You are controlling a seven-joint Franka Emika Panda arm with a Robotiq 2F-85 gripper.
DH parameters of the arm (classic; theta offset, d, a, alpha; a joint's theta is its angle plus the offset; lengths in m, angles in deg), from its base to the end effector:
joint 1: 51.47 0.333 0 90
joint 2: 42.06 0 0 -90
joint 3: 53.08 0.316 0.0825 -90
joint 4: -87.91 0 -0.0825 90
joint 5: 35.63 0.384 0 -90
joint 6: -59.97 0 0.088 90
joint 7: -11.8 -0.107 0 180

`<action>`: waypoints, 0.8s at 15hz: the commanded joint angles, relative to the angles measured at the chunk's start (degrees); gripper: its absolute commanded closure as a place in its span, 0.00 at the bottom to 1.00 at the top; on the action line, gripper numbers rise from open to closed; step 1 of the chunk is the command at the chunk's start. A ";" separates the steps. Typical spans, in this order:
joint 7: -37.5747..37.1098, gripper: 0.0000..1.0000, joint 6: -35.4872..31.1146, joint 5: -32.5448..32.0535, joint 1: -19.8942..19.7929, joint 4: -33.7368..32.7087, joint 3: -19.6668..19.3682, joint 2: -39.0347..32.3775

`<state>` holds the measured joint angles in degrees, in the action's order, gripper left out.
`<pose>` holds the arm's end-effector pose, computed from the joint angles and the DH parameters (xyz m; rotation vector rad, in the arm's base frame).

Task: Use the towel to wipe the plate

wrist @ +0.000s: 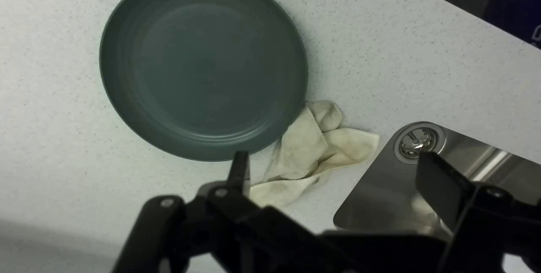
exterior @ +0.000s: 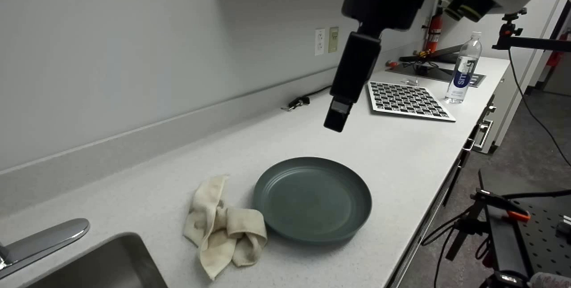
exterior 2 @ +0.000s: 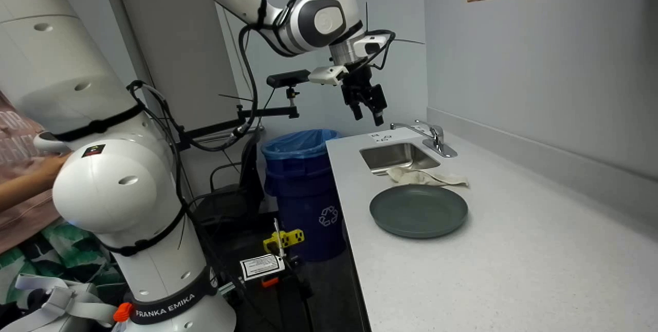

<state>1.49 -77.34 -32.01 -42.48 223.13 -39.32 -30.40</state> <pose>0.4545 0.1936 0.4297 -3.0437 -0.2695 -0.3461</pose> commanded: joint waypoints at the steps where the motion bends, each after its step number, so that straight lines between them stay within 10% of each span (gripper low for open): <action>1: -0.11 0.00 0.13 -0.34 0.61 -0.54 -0.60 -0.66; 12: 1.38 0.00 -9.68 -4.59 -0.05 -4.44 -1.39 -9.72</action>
<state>1.62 -82.58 -34.36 -42.51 222.10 -40.21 -34.52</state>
